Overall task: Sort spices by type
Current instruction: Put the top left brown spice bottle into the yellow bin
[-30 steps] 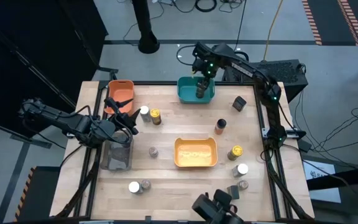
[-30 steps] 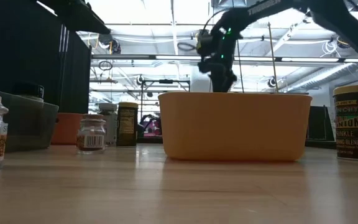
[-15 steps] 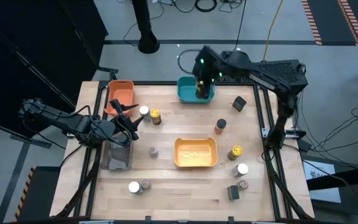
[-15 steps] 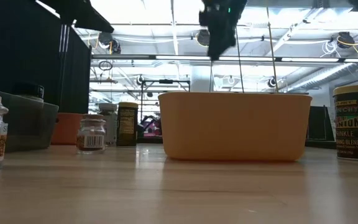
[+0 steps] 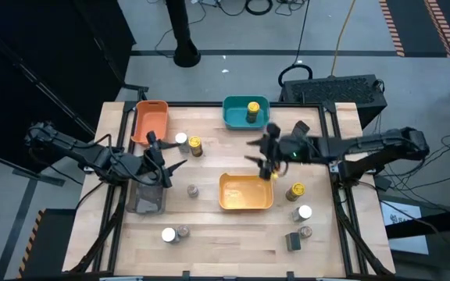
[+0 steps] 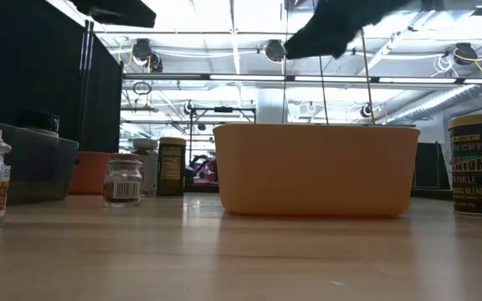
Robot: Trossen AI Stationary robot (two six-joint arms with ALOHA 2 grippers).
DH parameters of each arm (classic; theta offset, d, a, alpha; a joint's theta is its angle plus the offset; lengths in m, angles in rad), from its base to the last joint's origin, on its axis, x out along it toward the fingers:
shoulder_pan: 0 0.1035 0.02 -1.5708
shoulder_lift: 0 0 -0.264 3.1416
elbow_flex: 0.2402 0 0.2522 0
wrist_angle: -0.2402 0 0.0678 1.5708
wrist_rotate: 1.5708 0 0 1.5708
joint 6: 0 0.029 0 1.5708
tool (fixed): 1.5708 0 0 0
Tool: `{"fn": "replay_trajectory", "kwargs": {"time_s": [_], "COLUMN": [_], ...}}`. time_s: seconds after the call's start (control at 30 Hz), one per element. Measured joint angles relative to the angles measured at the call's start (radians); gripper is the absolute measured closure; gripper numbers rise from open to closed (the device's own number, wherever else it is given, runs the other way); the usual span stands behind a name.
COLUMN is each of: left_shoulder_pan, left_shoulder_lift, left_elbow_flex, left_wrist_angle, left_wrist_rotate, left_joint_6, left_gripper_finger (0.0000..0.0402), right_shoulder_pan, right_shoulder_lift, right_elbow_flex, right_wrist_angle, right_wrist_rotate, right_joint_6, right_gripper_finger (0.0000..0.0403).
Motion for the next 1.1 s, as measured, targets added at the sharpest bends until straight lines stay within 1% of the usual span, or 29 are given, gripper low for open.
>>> {"fn": "replay_trajectory", "kwargs": {"time_s": [0.13,0.27,0.37,0.53,0.6,0.67,0.77,0.83,0.9,1.0,1.1], "left_shoulder_pan": [-0.016,-0.029,-0.037,-0.037,-0.037,-0.037,-0.038,-0.042,-0.050,-0.059,-0.067], "left_shoulder_lift": [0.000,0.000,0.000,0.000,0.000,0.000,0.006,0.020,0.039,0.072,0.104], "left_elbow_flex": [0.000,0.000,0.000,0.000,0.000,0.000,0.000,0.000,0.000,0.000,0.000], "left_wrist_angle": [0.002,0.003,0.009,0.043,0.068,0.087,0.110,0.143,0.175,0.211,0.225], "left_wrist_rotate": [0.000,0.000,0.000,0.000,0.000,0.003,0.057,0.093,0.105,0.107,0.105], "left_joint_6": [-0.056,-0.120,-0.161,-0.177,-0.175,-0.178,-0.180,-0.180,-0.179,-0.180,-0.195], "left_gripper_finger": [0.0139,0.0139,0.0139,0.0139,0.0139,0.0139,0.0139,0.0139,0.0139,0.0139,0.0139], "right_shoulder_pan": [0.061,0.107,0.144,0.188,0.200,0.210,0.219,0.223,0.225,0.225,0.223], "right_shoulder_lift": [-0.022,-0.005,0.021,0.091,0.114,0.123,0.122,0.105,0.080,0.033,-0.016], "right_elbow_flex": [-0.182,-0.292,-0.324,-0.324,-0.324,-0.324,-0.318,-0.312,-0.296,-0.272,-0.214], "right_wrist_angle": [0.261,0.499,0.627,0.766,0.810,0.839,0.847,0.843,0.835,0.759,0.615], "right_wrist_rotate": [0.000,0.001,0.001,0.001,0.019,0.047,0.097,0.128,0.132,0.154,0.254], "right_joint_6": [-0.019,-0.087,-0.136,-0.179,-0.185,-0.192,-0.196,-0.199,-0.201,-0.198,-0.195], "right_gripper_finger": [0.0204,0.0204,0.0204,0.0204,0.0204,0.0204,0.0204,0.0204,0.0204,0.0204,0.0204]}}
